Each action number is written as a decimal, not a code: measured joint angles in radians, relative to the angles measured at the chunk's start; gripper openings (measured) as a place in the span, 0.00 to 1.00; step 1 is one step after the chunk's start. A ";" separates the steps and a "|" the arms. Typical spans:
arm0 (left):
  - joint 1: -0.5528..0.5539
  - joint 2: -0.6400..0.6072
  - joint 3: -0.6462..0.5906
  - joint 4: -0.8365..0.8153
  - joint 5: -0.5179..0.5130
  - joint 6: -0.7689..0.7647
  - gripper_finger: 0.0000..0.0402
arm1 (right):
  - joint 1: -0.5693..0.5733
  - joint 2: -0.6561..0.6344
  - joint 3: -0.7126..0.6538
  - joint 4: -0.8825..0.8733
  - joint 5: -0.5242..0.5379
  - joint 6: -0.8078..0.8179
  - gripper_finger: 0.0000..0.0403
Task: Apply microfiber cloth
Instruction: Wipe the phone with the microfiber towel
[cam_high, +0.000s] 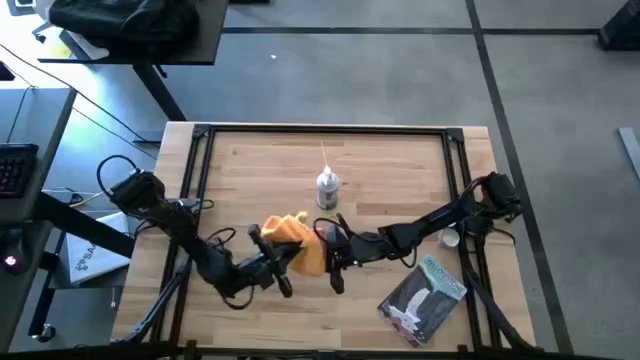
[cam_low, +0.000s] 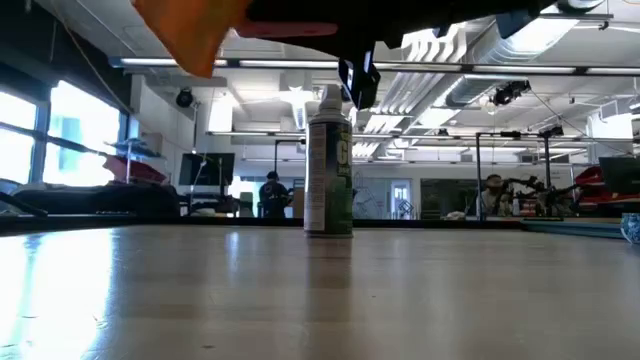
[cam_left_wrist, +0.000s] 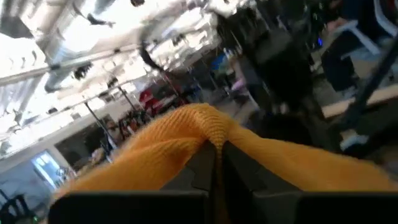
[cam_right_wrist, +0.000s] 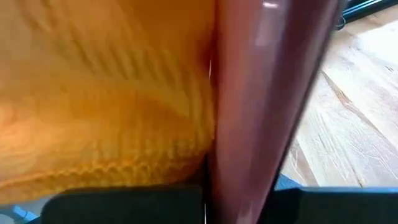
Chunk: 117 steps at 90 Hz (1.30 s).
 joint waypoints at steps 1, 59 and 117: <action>0.002 0.000 0.000 -0.015 0.003 -0.016 0.00 | 0.000 0.000 0.000 -0.001 0.000 0.000 0.01; -0.003 0.061 0.002 -0.427 0.186 -0.672 0.00 | 0.001 0.002 -0.004 -0.020 -0.009 -0.010 0.01; 0.130 0.088 0.009 -0.193 0.354 -0.405 0.00 | 0.002 -0.004 -0.004 -0.048 0.029 -0.005 0.01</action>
